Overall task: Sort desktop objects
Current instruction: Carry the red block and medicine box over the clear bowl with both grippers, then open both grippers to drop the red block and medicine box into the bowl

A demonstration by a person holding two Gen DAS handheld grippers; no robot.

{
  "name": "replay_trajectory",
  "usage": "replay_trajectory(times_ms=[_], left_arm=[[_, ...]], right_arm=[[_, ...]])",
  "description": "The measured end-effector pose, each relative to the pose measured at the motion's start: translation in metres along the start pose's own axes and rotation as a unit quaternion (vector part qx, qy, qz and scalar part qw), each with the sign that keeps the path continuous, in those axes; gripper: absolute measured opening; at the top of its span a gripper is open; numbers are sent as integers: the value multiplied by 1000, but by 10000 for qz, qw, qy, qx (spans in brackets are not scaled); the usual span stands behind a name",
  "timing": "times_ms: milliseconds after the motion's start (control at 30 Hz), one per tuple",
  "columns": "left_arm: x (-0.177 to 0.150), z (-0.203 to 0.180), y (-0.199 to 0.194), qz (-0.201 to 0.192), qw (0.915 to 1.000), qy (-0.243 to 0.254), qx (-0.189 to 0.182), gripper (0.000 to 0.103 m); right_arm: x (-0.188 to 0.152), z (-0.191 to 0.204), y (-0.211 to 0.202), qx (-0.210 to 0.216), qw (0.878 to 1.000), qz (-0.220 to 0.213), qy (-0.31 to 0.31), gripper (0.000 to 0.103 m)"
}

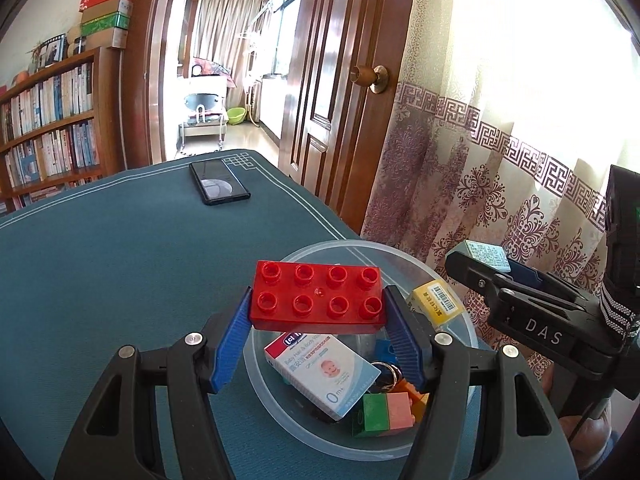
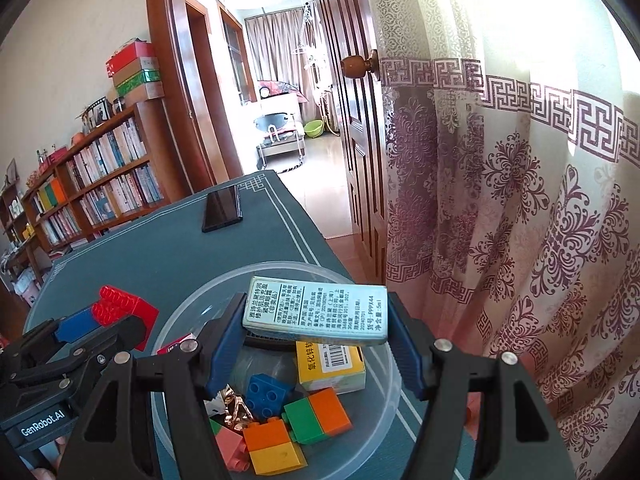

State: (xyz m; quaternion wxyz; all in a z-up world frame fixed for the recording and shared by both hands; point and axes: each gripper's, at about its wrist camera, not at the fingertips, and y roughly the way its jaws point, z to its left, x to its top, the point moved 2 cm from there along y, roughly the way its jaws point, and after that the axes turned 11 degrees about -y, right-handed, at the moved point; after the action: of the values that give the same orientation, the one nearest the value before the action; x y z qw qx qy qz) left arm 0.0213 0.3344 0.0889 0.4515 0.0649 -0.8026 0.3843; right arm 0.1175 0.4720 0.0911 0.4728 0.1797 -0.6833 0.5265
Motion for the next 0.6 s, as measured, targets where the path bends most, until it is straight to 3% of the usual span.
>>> replay_trajectory(times_ms=[500,600], left_arm=[[-5,-4,2,19,10000,84,-1,68],[-6,-5,1,83,9998,58,-149,68]], right_arm=[[-1,-2,2,9,10000,22,16,71],[-1,-2,5,46,10000,59,48,73]])
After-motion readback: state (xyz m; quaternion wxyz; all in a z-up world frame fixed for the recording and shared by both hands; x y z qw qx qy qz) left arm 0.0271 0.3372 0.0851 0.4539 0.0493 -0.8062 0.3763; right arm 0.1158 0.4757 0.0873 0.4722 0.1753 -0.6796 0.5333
